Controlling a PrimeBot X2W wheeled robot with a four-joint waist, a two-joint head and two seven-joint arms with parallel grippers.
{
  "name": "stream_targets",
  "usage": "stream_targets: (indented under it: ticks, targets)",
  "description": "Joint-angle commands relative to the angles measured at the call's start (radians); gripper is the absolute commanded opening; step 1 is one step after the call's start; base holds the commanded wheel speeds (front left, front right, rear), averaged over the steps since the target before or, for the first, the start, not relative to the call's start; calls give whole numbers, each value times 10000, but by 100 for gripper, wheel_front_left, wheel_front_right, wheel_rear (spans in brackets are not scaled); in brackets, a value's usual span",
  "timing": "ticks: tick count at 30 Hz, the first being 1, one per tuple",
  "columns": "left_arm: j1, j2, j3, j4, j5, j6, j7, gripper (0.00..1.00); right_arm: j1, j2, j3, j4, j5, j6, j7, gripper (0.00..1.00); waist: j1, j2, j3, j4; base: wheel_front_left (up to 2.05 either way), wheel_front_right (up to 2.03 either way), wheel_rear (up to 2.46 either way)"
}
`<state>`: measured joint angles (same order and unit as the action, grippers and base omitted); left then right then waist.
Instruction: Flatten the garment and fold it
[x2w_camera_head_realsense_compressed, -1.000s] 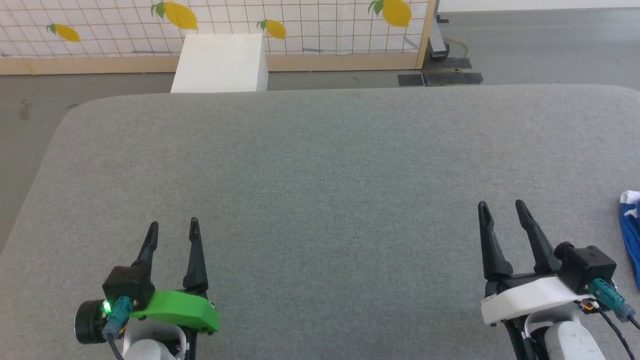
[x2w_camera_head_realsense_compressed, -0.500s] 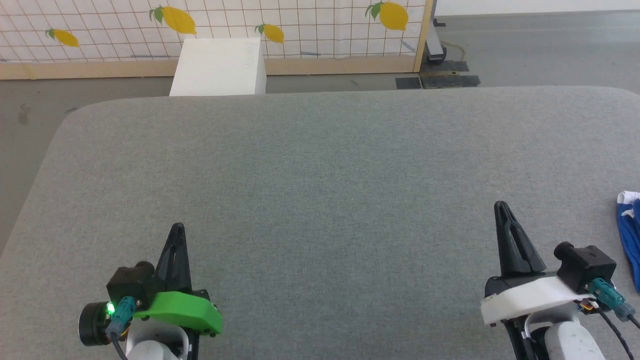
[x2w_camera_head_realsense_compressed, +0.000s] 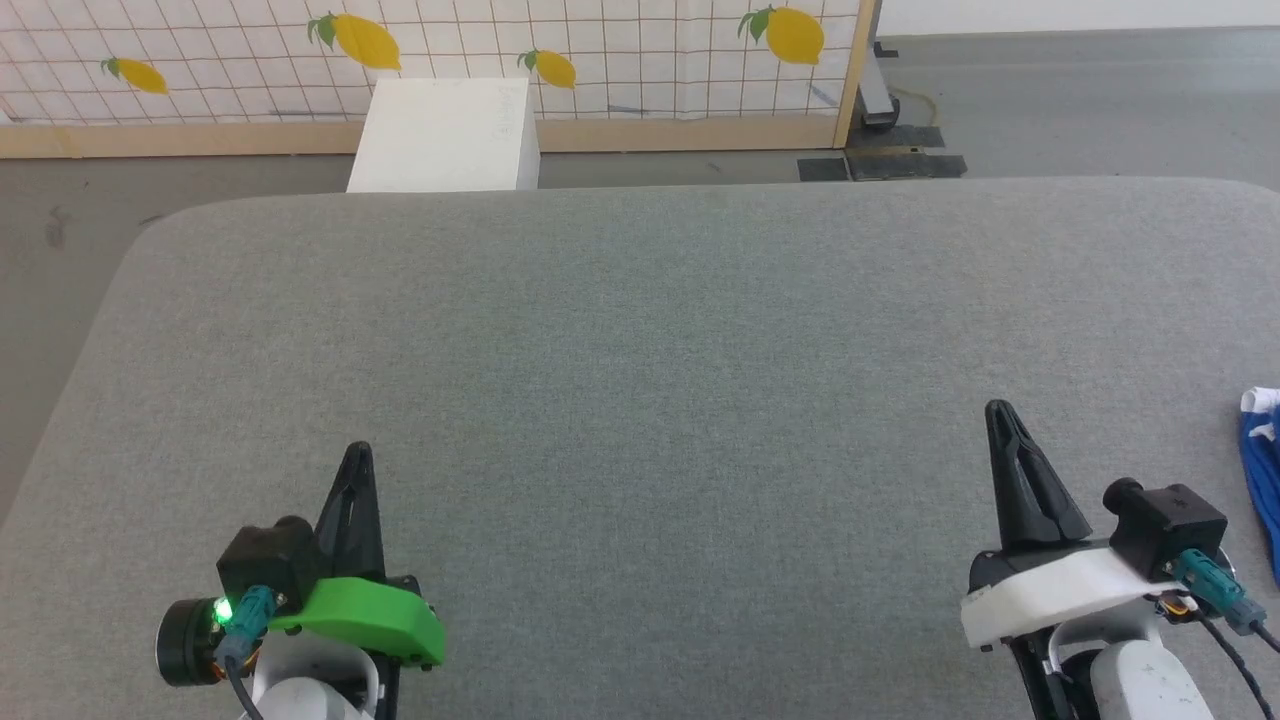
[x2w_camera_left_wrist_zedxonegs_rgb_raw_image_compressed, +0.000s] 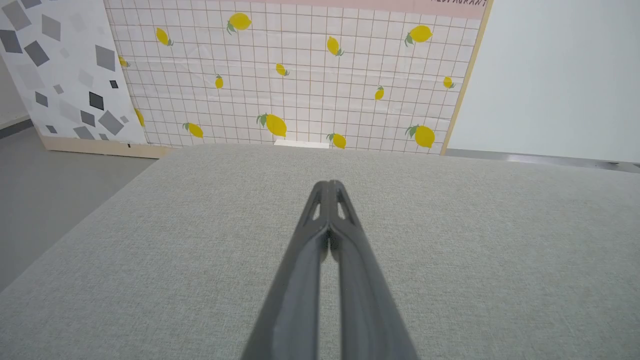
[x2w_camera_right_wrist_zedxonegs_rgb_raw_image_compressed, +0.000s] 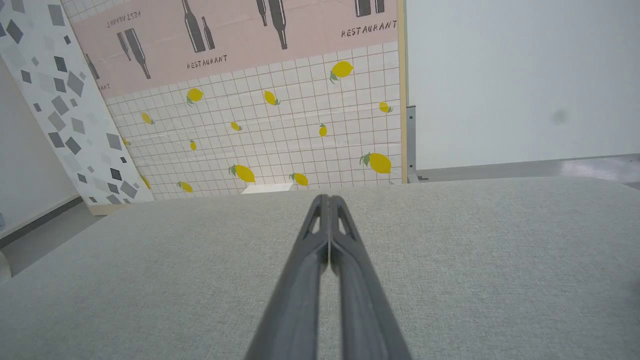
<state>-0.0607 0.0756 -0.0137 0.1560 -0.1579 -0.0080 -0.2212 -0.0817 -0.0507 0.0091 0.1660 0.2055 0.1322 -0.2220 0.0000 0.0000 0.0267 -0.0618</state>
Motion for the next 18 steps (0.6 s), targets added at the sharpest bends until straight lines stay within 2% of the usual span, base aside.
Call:
stream_targets:
  ticks: [1, 18]
  targets:
    - [95, -21, 17, -67, 89, 13, 53, 0, 125, 1, -2, -89, -115, -2, 72, 0, 0, 0, -5, 10, 0, 0, 0]
    - [176, -58, 36, -303, 324, 23, 394, 0, 234, 1, -16, -337, -421, -4, 411, 0, 0, 0, -46, 106, 0, 0, 0]
